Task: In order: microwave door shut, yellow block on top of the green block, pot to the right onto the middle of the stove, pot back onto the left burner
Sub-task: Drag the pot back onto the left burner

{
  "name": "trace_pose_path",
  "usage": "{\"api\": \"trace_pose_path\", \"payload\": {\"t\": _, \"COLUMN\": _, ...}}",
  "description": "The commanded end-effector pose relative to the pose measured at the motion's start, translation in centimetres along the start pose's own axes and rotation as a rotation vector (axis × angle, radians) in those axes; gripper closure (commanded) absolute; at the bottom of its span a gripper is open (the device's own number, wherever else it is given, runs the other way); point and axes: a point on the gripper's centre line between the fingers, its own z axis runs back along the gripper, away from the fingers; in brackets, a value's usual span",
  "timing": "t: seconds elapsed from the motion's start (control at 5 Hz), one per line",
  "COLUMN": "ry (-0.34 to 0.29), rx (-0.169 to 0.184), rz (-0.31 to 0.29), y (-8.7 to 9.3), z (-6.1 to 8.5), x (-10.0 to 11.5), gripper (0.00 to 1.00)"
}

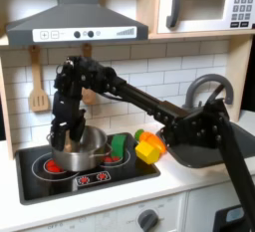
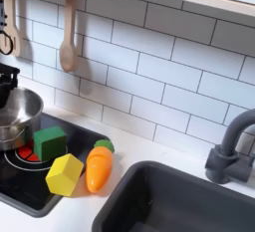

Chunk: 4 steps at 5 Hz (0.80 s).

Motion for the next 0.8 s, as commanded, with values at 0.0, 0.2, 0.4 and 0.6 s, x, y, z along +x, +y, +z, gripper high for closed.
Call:
{"api": "trace_pose_path", "payload": {"t": 0.0, "ry": 0.008, "rx": 0.003, "rz": 0.004, "y": 0.25, "z": -0.16, "x": 0.21, "gripper": 0.0}}
{"api": "trace_pose_path", "payload": {"t": 0.2, "ry": 0.012, "rx": 0.007, "rz": 0.008, "y": 0.41, "z": -0.22, "x": 0.3, "gripper": 0.0}}
{"api": "trace_pose_path", "payload": {"t": 0.4, "ry": 0.01, "rx": 0.018, "rz": 0.006, "y": 0.58, "z": -0.25, "x": 0.46, "gripper": 0.0}}
{"api": "trace_pose_path", "payload": {"t": 0.6, "ry": 0.009, "rx": 0.025, "rz": 0.002, "y": 0.66, "z": -0.26, "x": 0.54, "gripper": 0.0}}
